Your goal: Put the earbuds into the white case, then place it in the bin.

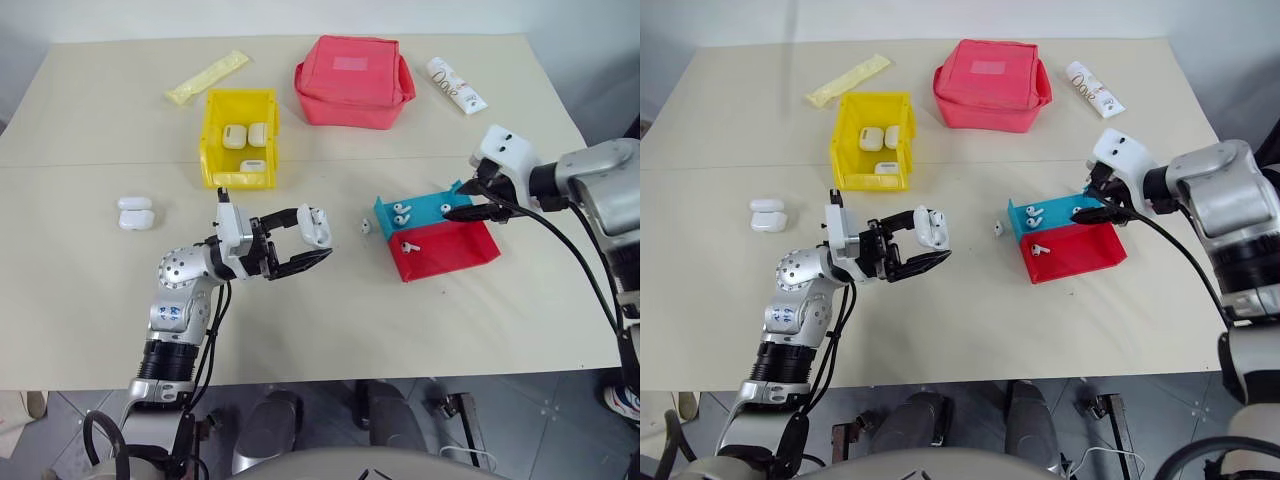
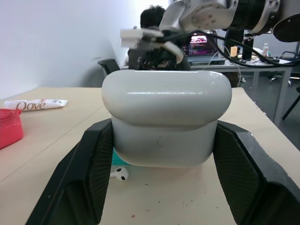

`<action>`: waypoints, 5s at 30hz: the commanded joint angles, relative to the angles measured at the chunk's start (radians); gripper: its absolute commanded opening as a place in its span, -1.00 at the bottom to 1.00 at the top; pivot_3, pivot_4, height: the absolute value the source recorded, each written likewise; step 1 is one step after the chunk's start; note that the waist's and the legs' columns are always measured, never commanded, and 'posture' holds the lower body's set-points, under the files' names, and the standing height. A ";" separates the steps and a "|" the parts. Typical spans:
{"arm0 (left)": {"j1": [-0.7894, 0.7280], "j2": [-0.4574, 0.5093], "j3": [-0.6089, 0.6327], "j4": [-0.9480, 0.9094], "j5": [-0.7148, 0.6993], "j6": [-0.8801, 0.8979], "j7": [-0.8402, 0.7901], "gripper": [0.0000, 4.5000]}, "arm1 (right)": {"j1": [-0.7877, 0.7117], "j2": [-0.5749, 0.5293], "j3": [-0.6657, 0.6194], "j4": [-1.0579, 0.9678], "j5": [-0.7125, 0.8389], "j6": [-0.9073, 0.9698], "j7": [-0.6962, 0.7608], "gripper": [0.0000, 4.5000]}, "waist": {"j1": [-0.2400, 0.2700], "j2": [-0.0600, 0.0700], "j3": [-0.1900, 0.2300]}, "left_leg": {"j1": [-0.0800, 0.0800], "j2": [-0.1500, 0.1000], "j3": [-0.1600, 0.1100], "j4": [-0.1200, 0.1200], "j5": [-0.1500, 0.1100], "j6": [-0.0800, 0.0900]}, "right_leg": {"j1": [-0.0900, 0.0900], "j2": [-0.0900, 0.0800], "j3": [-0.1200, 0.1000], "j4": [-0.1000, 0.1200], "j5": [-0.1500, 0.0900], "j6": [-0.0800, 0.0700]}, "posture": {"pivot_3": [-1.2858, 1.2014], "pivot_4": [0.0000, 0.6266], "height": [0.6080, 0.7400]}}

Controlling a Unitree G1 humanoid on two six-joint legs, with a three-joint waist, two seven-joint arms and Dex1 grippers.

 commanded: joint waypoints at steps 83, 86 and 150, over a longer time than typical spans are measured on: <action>0.155 0.077 0.034 -0.223 -0.027 0.032 0.138 0.24 | -0.320 0.459 0.031 0.601 -0.370 -0.291 0.091 -0.22 | -0.031 0.002 -0.001 | 0.002 0.001 0.000 -0.001 0.001 -0.003 | -0.003 0.001 0.000 0.009 -0.002 -0.004 | 0.03 -0.52 1.00; 0.158 0.080 0.035 -0.228 -0.028 0.035 0.143 0.24 | -0.321 0.462 0.031 0.610 -0.371 -0.297 0.087 -0.22 | -0.031 0.002 -0.001 | 0.002 0.001 0.000 -0.001 0.001 -0.003 | -0.003 0.001 0.000 0.009 -0.002 -0.004 | 0.03 -0.52 1.00; -0.127 -0.062 -0.117 0.043 -0.060 0.087 -0.172 0.24 | 0.752 0.565 -0.534 -1.085 0.763 0.199 -0.537 -0.78 | -0.001 0.000 -0.004 | 0.003 0.001 -0.001 0.002 0.001 -0.002 | -0.001 0.002 0.000 0.010 -0.002 -0.004 | 0.03 -0.52 1.00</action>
